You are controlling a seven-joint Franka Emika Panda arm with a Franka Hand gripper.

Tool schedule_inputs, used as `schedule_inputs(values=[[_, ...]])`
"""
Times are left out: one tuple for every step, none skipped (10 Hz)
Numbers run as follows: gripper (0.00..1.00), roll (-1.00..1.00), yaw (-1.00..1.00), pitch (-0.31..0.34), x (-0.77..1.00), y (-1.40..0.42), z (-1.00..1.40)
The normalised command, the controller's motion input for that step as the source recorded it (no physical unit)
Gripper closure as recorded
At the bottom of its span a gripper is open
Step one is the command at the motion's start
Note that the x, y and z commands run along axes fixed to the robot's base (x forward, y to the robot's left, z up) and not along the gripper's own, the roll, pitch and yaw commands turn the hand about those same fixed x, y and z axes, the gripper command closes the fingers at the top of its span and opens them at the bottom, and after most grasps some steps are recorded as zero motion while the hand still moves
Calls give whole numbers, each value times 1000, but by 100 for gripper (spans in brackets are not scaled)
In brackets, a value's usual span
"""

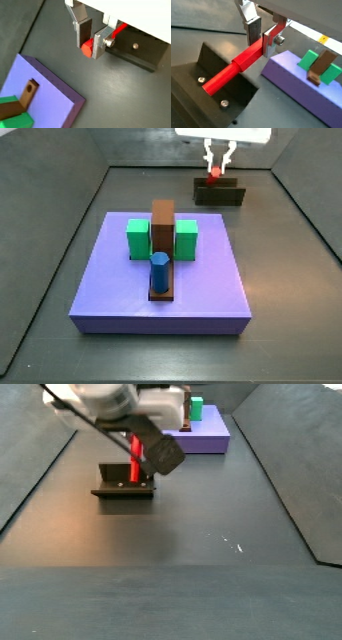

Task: Pick up the red object. Move up. Place the red object on the fixture. Regrasp the red object. Move to above the board. Insert the red object.
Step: Place the red object on the fixture.

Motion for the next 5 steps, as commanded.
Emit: schedule_inputs(values=[[100,151,0,0,103,126,-354],[100,0,0,37,40,169,-103],[100,-169,20,34,71,91,-146],[100,-306,54,51,74,51,-123],[100,-334,89,63,103,120,-77]])
